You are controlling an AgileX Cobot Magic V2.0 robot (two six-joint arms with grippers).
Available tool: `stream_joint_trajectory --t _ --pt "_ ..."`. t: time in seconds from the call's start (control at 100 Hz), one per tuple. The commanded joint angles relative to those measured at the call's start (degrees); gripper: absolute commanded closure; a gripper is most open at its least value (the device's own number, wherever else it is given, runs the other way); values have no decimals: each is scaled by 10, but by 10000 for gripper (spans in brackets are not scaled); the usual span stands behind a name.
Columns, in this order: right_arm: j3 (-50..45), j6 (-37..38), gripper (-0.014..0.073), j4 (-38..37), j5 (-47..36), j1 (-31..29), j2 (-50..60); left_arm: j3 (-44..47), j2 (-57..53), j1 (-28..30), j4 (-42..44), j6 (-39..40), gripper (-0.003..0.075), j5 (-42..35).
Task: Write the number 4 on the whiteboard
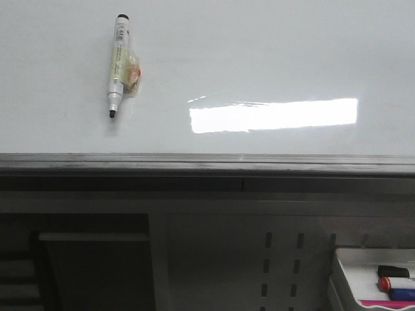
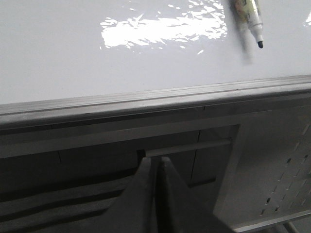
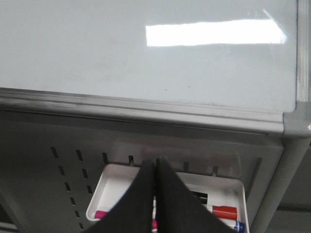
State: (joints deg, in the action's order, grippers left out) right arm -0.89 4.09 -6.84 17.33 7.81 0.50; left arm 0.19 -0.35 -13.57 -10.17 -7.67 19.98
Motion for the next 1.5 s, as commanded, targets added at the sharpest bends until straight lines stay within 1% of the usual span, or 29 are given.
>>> stream_joint_trajectory --t 0.0,0.14,0.2,0.25,0.26,0.27,0.33,0.37,0.42,0.48,0.54,0.62,0.69,0.73,0.85,0.95,1.02,1.09,1.1,1.15,1.16,1.18,1.21,1.26,1.28,1.32,1.38,1.43,1.49 --pt "-11 -1 640 -21 -82 -3 9 19 -14 1 -10 6 741 -24" --pt "-11 -1 640 -21 -157 -3 9 19 -14 1 5 6 741 -42" --pt "-11 -1 640 -17 -178 -3 9 19 -14 1 -20 6 741 -60" --pt "-11 -1 640 -4 -189 -3 9 19 -14 1 -80 9 741 -77" --pt "-11 -1 640 2 -192 -3 9 19 -14 1 -120 10 741 -82" --pt "-11 -1 640 6 -193 -3 9 19 -14 1 -120 12 741 -84" --pt "-11 0 640 47 -201 -3 9 19 -14 1 -271 15 741 -94" --pt "-11 1 640 73 -201 -3 9 19 -14 1 -346 15 741 -94" --pt "-11 1 640 90 -197 -3 9 19 -14 1 -385 15 741 -107" --pt "-11 5 640 113 -198 -3 9 19 -14 1 -411 15 741 -126" --pt "-11 5 640 141 -203 -3 9 19 -14 1 -441 15 741 -125" --pt "-11 5 640 183 -234 -3 9 19 -14 1 -442 15 741 -133" --pt "-6 5 640 187 -258 -3 9 19 -14 1 -442 15 741 -145" --pt "3 5 640 187 -257 -3 9 19 -14 1 -442 15 741 -151" --pt "46 5 640 187 -208 -3 4 9 -14 1 -438 9 740 -155" --pt "101 -1 640 174 -131 -3 -9 -25 -9 1 -381 -39 734 -139" --pt "134 -18 640 152 -85 -3 -29 -61 7 1 -334 -72 693 -116" --pt "169 -55 634 151 -46 -3 -58 -106 38 1 -281 -91 601 -73" --pt "172 -59 631 151 -43 -3 -61 -110 47 1 -272 -92 576 -63" --pt "200 -80 604 151 -15 -3 -85 -141 83 1 -245 -95 472 -30" --pt "207 -83 593 151 -7 -3 -92 -149 94 1 -240 -95 439 -21" --pt "217 -86 571 151 5 -3 -104 -161 106 1 -236 -95 406 -15" --pt "229 -89 534 151 20 -3 -120 -175 131 1 -232 -95 327 -2" --pt "246 -89 467 151 31 -3 -147 -198 176 1 -236 -95 244 13" --pt "253 -89 428 151 35 -3 -159 -207 195 1 -240 -95 224 20" --pt "267 -89 349 151 38 -3 -177 -226 232 1 -263 -95 216 37" --pt "282 -89 237 151 39 -3 -207 -248 283 1 -304 -109 248 50" --pt "296 -89 175 151 41 -3 -227 -262 320 -1 -353 -144 290 50" --pt "307 -89 139 151 50 -3 -244 -278 360 -3 -417 -220 340 50"
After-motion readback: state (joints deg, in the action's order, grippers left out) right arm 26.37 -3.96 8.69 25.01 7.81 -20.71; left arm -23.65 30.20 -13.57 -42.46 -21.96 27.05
